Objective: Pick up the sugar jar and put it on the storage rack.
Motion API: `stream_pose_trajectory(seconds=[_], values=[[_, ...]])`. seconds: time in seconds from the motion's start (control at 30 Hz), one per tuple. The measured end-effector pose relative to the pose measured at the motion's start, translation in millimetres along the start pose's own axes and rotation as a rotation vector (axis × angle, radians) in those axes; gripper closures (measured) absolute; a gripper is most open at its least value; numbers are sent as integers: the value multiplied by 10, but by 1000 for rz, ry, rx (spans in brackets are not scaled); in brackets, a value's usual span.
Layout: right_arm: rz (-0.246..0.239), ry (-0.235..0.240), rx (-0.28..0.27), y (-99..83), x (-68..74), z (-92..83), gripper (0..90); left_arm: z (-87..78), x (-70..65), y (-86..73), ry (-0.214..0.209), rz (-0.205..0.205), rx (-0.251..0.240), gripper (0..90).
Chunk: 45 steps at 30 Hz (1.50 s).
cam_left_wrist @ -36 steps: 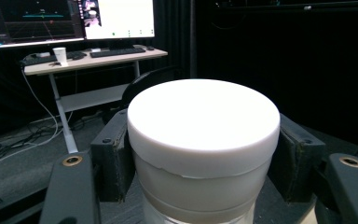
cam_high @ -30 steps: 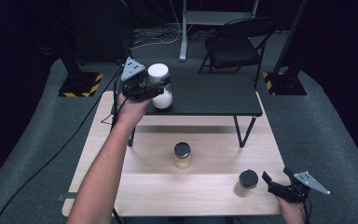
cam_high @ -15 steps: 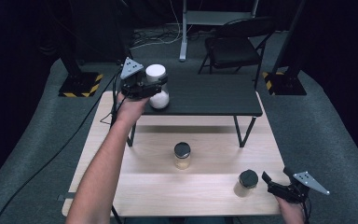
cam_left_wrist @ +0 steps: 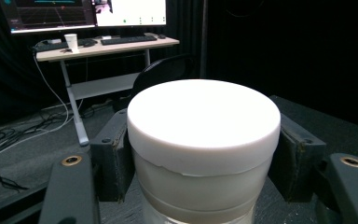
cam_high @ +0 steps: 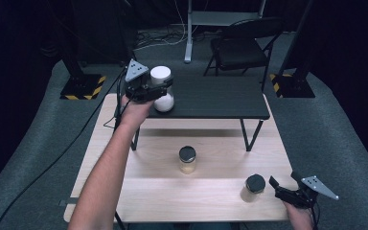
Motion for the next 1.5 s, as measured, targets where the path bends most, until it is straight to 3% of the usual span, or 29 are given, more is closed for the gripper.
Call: stream_pose_trajectory(seconds=[0.27, 0.33, 0.4, 0.47, 0.87, 0.93, 1.07, 1.13, 1.5], values=[[1, 2, 1, 0, 0, 1, 0, 6, -22, 21, -15, -16, -12, 288], [2, 3, -1, 1, 0, -1, 0, 27, -43, 9, -21, -29, 1, 212], [6, 4, -4, 4, -3, -5, 0, 45, -49, -21, -21, -47, 23, 69], [8, 6, -6, 6, -5, -8, 0, 51, -37, -43, 5, -46, 39, 0], [7, 8, -7, 3, 4, -9, 0, -116, -95, -68, 5, -52, 21, 0], [5, 7, -5, 1, 5, -8, 0, -154, -100, -119, 20, -28, 44, 1], [-3, 5, -2, -3, 12, -5, 0, -266, -105, -149, 26, -35, 23, 1], [-6, 4, -1, -4, 11, -3, 0, -303, -118, -168, 30, -19, 30, 1], [-13, 2, 5, -11, 19, 1, 0, -585, -293, -248, -2, -12, -4, 1]])
Point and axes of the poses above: each handheld gripper's, and its own axes: z roughly forward along the jaws, y roughly out of its top, x roughly to its left, the point moved 9 cm from there along z, roughly forward along the jaws, and after that the axes turned 4 degrees about z, right-handed, at the moved point
